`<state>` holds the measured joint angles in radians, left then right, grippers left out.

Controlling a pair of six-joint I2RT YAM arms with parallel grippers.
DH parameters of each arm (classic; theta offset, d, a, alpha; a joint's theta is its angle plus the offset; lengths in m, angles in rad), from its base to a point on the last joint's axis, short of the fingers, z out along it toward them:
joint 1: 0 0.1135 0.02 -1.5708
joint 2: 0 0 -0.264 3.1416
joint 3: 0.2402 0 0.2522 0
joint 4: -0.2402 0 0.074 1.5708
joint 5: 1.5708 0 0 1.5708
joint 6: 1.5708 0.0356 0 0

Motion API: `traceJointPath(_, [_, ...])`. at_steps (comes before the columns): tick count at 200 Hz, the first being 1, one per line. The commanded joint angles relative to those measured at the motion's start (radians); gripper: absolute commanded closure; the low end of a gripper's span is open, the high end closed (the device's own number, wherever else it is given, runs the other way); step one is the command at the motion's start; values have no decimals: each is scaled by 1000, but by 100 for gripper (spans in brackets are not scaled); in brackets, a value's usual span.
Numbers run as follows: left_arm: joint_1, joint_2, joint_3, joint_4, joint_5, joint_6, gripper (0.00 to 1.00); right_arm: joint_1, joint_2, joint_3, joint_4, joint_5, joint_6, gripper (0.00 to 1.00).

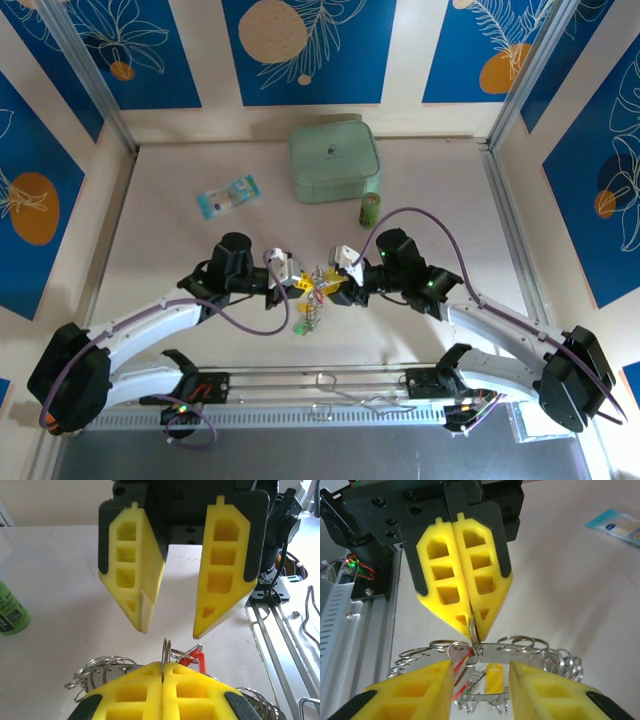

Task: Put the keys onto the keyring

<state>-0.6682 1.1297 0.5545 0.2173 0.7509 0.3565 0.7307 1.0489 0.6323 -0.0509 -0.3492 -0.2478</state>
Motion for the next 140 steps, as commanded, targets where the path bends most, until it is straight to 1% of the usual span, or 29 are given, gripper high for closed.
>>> traceJointPath(1, [-7, -4, -1, 97, 36, -37, 100, -2, -7, -15, 45, -38, 49, 65])
traceJointPath(49, [-7, -3, -1, 105, 22, -39, 100, 4, 13, -21, 30, -41, 57, 64])
traceJointPath(76, [-7, -3, 0, 107, 24, -39, 100, 7, 21, -18, 21, -22, 50, 68])
traceJointPath(101, [-7, -4, -1, 114, 25, -42, 100, 10, 26, -9, -14, -15, 29, 69])
traceJointPath(112, [-7, -4, -4, 121, 25, -45, 100, 11, 26, -7, -21, -15, 24, 72])
traceJointPath(130, [-7, -4, -7, 132, 27, -51, 100, 12, 25, -3, -22, -16, 22, 83])
traceJointPath(140, [-8, -5, -8, 134, 28, -51, 100, 12, 24, 1, -23, -16, 19, 86])
